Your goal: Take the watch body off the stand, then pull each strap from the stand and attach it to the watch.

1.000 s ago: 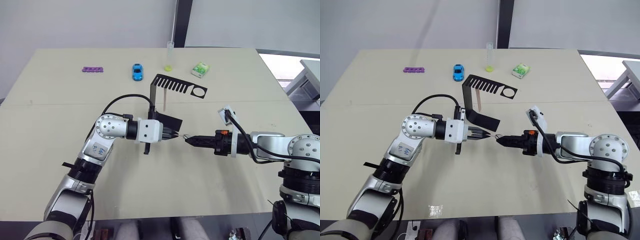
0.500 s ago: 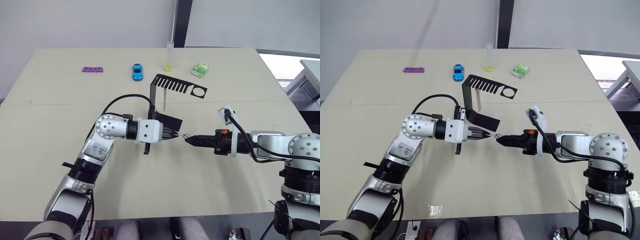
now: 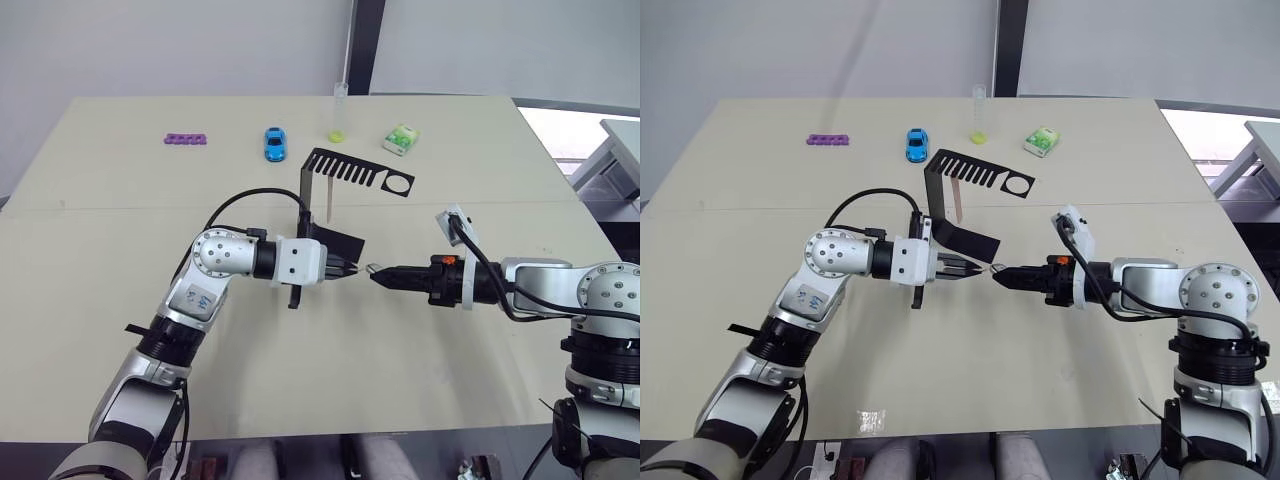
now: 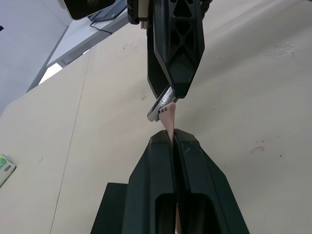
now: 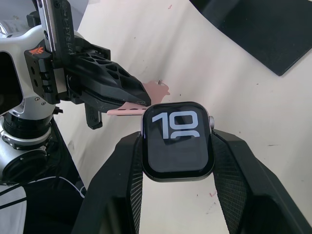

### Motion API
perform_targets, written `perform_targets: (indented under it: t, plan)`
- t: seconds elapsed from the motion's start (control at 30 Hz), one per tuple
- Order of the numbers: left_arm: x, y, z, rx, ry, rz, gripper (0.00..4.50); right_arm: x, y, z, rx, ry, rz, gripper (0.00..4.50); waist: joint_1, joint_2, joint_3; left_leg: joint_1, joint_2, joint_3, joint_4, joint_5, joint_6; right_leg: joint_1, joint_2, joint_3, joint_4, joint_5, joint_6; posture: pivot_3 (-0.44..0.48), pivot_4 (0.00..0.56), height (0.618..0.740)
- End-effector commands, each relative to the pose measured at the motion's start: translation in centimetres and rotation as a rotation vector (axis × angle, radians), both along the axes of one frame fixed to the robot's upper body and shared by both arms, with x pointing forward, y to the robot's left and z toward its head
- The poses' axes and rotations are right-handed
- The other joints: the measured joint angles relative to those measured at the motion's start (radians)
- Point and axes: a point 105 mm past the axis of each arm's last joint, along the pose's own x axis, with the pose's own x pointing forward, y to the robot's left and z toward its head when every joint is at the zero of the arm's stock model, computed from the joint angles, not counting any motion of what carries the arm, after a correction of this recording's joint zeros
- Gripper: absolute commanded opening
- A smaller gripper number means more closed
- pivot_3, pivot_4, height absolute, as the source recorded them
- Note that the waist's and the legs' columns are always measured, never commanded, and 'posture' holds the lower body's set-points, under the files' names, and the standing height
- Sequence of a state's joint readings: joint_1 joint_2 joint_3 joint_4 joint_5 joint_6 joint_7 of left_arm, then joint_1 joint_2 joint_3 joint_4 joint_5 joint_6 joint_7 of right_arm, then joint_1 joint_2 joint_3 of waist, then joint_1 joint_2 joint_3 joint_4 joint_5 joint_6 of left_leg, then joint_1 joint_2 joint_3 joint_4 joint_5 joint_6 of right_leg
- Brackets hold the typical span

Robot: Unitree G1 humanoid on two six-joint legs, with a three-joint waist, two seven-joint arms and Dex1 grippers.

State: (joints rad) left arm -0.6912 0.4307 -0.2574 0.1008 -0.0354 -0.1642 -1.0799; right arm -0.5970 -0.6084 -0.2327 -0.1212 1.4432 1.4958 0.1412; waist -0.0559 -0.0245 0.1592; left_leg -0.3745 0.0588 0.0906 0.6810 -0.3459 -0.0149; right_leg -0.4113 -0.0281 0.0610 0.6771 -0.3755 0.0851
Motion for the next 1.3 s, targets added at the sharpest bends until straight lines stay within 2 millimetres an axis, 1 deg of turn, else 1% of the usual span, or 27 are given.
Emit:
perform_targets:
  t: [0.03,0.23,0.6,0.93,1.3]
  plan:
    - [-0.44,-1.26,0.83,-0.015,-0.039,-0.046,0.0,-1.01,1.54,1.68,0.037,-0.067,0.091,1.52,0.0,0.0,0.0,0.0,0.0,0.0,0.0,0.0,0.0,0.0,0.0,0.0,0.0,0.0,0.0,0.0,0.15,0.74]
    - [-0.31,-1.3,0.98,-0.018,-0.043,-0.043,0.0,-1.22,1.73,1.5,0.014,-0.074,0.105,1.52,0.0,0.0,0.0,0.0,0.0,0.0,0.0,0.0,0.0,0.0,0.0,0.0,0.0,0.0,0.0,0.0,0.15,0.74]
    - [-0.28,-1.5,1.14,-0.025,-0.046,-0.041,0.0,-0.98,1.91,1.96,0.03,-0.082,0.104,1.52,0.0,0.0,0.0,0.0,0.0,0.0,0.0,0.0,0.0,0.0,0.0,0.0,0.0,0.0,0.0,0.0,0.15,0.74]
    - [-0.31,-1.49,1.13,-0.026,-0.048,-0.04,0.0,-1.1,1.88,1.76,0.004,-0.086,0.11,1.52,0.0,0.0,0.0,0.0,0.0,0.0,0.0,0.0,0.0,0.0,0.0,0.0,0.0,0.0,0.0,0.0,0.15,0.74]
    - [-0.37,-2.04,1.23,-0.029,-0.05,-0.052,0.0,-1.09,2.14,1.58,-0.021,-0.1,0.112,1.52,0.0,0.0,0.0,0.0,0.0,0.0,0.0,0.0,0.0,0.0,0.0,0.0,0.0,0.0,0.0,0.0,0.15,0.74]
